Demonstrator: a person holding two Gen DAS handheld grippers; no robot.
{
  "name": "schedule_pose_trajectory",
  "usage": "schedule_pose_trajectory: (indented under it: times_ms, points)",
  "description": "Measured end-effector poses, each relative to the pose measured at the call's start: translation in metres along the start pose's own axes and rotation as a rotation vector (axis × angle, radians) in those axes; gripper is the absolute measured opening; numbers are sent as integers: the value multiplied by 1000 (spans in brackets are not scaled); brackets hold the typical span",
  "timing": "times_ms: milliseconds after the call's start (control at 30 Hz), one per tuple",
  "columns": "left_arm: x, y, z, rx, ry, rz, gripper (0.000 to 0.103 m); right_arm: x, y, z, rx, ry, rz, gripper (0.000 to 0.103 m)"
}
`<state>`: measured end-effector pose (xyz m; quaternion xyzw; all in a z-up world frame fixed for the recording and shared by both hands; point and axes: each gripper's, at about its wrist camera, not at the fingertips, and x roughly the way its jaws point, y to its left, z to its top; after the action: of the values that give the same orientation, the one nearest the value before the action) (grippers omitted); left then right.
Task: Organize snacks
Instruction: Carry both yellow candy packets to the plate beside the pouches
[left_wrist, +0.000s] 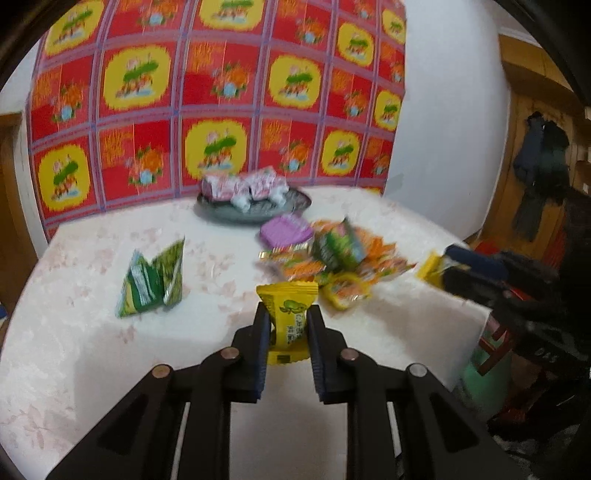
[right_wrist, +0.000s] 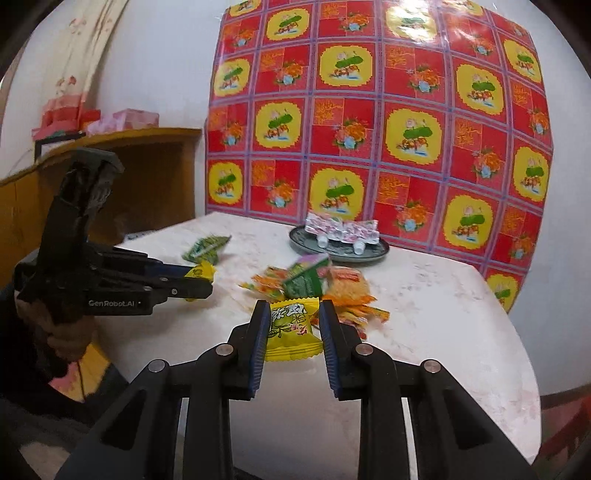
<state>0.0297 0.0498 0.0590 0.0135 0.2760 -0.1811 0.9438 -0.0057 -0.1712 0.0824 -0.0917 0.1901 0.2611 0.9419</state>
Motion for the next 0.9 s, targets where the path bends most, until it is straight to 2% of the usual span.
schedule_pose_trajectory:
  times_ms: [200, 333, 467, 533, 633, 900]
  points:
    - [-2, -5, 36, 51, 9, 28, 20, 11, -21, 18, 103, 24, 32, 28]
    - [11, -6, 69, 116, 21, 79, 20, 25, -46, 45, 143, 31, 42, 28]
    - [38, 7, 96, 135, 67, 138, 20, 48, -73, 70, 169, 74, 24, 28]
    - [54, 17, 107, 135, 91, 163, 20, 67, -89, 83, 146, 105, -25, 28]
    - [83, 39, 123, 102, 134, 178, 20, 98, -108, 98, 106, 146, -70, 28]
    - [152, 87, 139, -41, 264, 143, 20, 183, -128, 108, 49, 261, -49, 28]
